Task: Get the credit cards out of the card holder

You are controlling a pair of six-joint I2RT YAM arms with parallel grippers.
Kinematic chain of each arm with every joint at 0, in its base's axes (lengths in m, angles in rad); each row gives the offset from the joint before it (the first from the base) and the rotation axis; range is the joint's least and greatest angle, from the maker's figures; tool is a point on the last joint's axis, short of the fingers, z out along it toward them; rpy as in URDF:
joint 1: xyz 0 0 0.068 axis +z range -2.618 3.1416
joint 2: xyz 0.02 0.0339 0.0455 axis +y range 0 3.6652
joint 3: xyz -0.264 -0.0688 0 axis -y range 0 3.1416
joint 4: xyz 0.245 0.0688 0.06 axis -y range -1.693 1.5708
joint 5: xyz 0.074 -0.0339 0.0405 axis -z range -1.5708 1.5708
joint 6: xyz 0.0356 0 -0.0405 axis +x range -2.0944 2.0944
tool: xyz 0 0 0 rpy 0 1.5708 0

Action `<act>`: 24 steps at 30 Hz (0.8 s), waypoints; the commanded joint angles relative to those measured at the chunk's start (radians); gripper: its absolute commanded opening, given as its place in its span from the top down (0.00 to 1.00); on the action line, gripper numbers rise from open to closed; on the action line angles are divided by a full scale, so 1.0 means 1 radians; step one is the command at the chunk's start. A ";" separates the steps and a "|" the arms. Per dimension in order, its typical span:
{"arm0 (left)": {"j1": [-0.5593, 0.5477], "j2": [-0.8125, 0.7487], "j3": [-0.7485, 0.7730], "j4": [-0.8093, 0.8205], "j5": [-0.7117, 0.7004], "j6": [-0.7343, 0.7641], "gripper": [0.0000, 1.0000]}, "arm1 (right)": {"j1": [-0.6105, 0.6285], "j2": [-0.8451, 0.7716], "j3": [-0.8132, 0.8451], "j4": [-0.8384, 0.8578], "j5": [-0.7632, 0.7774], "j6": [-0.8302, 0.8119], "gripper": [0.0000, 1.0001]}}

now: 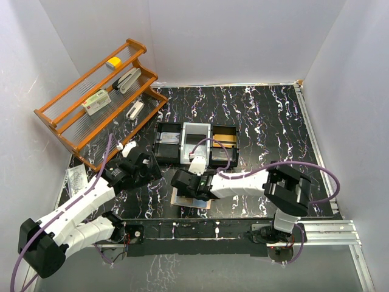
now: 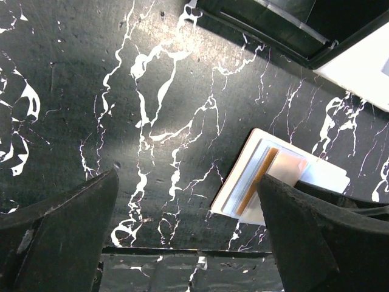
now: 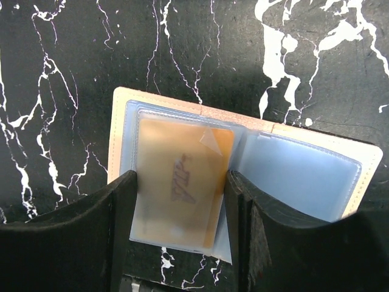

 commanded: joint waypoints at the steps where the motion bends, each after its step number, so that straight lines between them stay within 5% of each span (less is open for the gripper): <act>1: 0.004 0.015 -0.007 0.026 0.038 0.035 0.01 | -0.020 -0.065 -0.072 0.140 -0.085 -0.023 0.58; 7: 0.004 0.035 -0.036 0.103 0.140 0.072 0.03 | -0.044 -0.100 -0.130 0.227 -0.151 -0.039 0.55; 14: 0.004 -0.005 -0.169 0.209 0.430 0.121 0.24 | -0.080 -0.131 -0.190 0.306 -0.223 -0.022 0.56; 24: 0.004 0.031 -0.276 0.541 0.778 0.136 0.35 | -0.100 -0.143 -0.229 0.353 -0.262 -0.011 0.56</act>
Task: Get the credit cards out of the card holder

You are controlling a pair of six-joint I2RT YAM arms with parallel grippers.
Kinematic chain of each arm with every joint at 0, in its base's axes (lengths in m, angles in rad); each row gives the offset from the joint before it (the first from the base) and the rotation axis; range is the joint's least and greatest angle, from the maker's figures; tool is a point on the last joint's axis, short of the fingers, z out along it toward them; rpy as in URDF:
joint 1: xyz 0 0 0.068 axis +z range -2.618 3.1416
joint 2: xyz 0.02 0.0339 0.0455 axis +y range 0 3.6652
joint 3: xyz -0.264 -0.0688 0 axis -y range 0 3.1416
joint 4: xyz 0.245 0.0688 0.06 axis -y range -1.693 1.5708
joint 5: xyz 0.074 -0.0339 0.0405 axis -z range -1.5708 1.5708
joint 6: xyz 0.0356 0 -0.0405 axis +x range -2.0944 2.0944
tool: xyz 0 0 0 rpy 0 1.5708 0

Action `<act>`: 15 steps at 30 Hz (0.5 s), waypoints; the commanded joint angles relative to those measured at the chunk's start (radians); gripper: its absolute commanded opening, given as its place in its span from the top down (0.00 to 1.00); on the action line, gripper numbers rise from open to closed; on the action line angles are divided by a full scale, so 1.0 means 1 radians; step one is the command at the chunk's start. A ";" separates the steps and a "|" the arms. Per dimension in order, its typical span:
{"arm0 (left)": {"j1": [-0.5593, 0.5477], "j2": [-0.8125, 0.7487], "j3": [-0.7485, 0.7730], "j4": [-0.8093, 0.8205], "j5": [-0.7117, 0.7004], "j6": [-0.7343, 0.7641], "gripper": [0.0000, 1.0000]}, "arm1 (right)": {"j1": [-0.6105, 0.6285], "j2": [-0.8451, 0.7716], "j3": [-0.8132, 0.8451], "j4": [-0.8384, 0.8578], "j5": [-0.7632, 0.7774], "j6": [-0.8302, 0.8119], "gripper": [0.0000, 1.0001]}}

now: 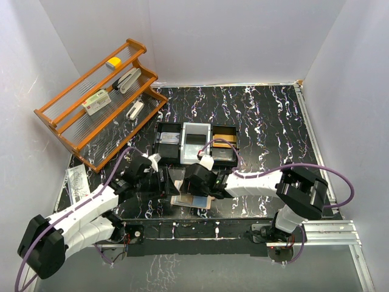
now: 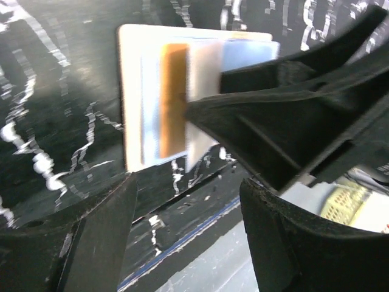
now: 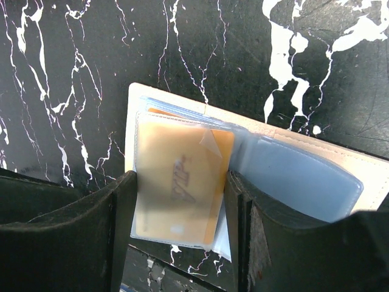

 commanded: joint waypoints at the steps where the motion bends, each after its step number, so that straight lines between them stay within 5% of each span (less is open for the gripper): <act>1: 0.003 0.075 -0.014 0.182 0.213 0.017 0.36 | -0.002 -0.001 -0.010 0.065 -0.043 0.019 0.56; 15: 0.002 0.229 -0.059 0.404 0.296 -0.008 0.57 | -0.015 -0.002 -0.025 0.090 -0.071 0.019 0.55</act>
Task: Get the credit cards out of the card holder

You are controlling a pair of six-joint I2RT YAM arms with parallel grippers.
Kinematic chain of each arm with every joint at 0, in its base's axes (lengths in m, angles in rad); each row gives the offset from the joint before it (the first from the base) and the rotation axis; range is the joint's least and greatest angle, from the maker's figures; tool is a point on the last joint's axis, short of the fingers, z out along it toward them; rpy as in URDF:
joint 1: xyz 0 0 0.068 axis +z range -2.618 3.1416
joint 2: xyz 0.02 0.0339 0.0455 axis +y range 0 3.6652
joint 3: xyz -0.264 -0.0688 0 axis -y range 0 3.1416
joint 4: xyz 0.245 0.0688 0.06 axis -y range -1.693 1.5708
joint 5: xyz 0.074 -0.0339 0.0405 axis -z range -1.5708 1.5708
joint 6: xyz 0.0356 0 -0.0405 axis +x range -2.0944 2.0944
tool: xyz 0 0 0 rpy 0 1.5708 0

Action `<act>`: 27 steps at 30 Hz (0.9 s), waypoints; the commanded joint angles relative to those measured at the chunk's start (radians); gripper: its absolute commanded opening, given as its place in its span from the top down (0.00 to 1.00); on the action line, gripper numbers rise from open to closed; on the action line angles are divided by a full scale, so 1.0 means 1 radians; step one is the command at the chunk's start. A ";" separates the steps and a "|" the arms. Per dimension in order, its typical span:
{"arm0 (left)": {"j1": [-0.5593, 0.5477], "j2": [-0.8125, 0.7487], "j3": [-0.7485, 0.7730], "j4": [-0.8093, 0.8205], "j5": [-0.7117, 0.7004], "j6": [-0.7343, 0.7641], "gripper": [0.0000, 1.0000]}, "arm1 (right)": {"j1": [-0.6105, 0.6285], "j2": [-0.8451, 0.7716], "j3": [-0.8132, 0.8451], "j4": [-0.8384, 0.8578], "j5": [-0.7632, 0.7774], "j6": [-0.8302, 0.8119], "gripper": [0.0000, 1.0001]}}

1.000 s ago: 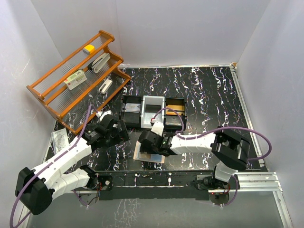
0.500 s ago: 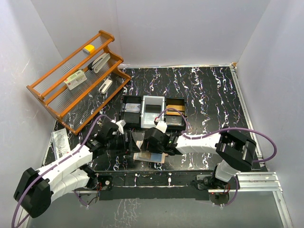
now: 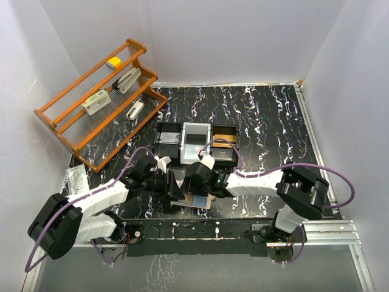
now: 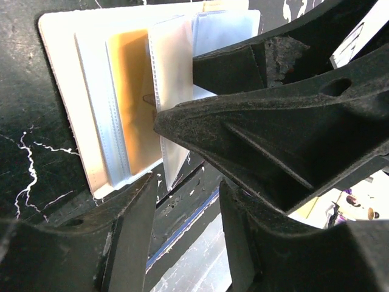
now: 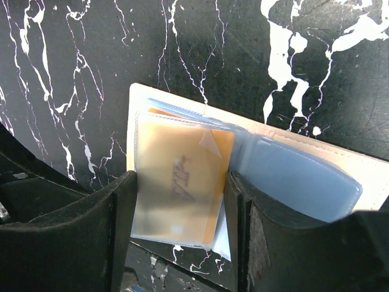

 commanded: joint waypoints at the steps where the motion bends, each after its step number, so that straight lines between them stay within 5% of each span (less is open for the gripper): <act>1: 0.002 0.024 -0.013 0.115 0.049 -0.016 0.58 | 0.000 0.002 -0.017 0.079 -0.042 0.013 0.55; 10: 0.002 0.070 -0.028 0.225 0.041 -0.047 0.68 | -0.009 -0.029 -0.021 0.110 -0.077 -0.003 0.48; 15: 0.002 0.072 -0.026 0.216 0.031 -0.048 0.64 | -0.015 -0.075 -0.001 0.081 -0.073 -0.032 0.34; 27: 0.003 0.114 -0.007 0.246 0.050 -0.050 0.58 | -0.017 -0.149 0.016 -0.108 0.067 0.042 0.31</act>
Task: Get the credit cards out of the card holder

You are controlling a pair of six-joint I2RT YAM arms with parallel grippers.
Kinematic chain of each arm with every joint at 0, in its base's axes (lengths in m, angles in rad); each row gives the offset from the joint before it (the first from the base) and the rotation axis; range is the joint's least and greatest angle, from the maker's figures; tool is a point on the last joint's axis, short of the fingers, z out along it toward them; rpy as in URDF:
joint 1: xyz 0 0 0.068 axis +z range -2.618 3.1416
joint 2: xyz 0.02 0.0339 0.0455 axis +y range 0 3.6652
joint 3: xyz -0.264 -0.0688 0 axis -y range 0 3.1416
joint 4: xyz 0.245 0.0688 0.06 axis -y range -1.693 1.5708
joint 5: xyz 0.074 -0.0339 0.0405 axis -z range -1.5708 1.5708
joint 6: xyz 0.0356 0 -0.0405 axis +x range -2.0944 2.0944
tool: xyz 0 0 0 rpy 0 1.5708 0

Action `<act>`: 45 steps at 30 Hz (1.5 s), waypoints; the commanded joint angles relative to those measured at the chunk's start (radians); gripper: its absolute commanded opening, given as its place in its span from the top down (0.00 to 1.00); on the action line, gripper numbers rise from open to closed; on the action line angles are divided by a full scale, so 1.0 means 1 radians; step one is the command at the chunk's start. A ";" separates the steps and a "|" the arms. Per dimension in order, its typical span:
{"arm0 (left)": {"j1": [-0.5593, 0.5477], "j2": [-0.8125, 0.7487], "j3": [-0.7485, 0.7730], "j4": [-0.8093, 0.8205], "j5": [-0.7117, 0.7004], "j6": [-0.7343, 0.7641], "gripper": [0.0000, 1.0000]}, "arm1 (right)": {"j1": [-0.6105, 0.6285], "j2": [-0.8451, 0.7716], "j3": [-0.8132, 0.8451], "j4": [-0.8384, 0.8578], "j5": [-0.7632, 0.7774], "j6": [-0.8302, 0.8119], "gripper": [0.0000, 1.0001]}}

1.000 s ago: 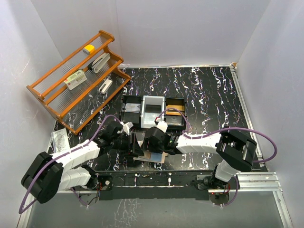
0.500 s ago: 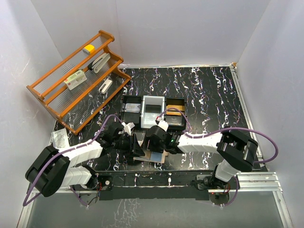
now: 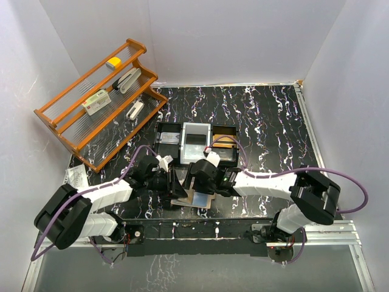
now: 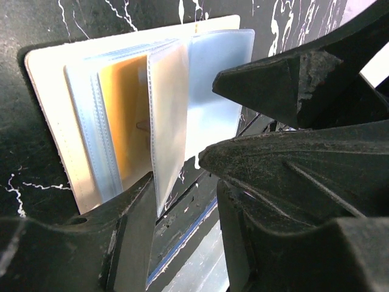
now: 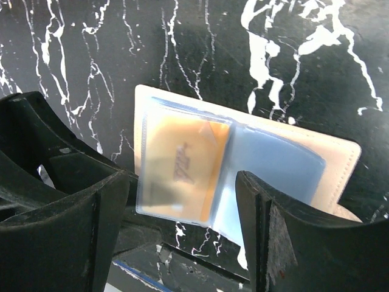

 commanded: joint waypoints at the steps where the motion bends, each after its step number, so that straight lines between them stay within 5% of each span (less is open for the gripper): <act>1: 0.002 0.022 0.032 0.053 0.021 -0.005 0.58 | 0.010 -0.059 0.028 -0.075 0.081 0.058 0.30; 20: -0.147 0.211 0.206 0.043 0.039 0.027 0.53 | -0.075 -0.322 -0.122 -0.105 0.122 0.120 0.30; 25: -0.169 0.196 0.230 0.021 0.025 0.039 0.46 | -0.088 -0.379 -0.170 -0.064 0.090 0.125 0.32; 38: -0.170 0.006 0.262 -0.311 -0.356 0.074 0.45 | -0.093 -0.304 -0.193 0.108 -0.066 0.081 0.55; 45: -0.170 -0.043 0.280 -0.381 -0.470 0.066 0.40 | -0.093 -0.225 -0.178 0.092 -0.106 0.065 0.51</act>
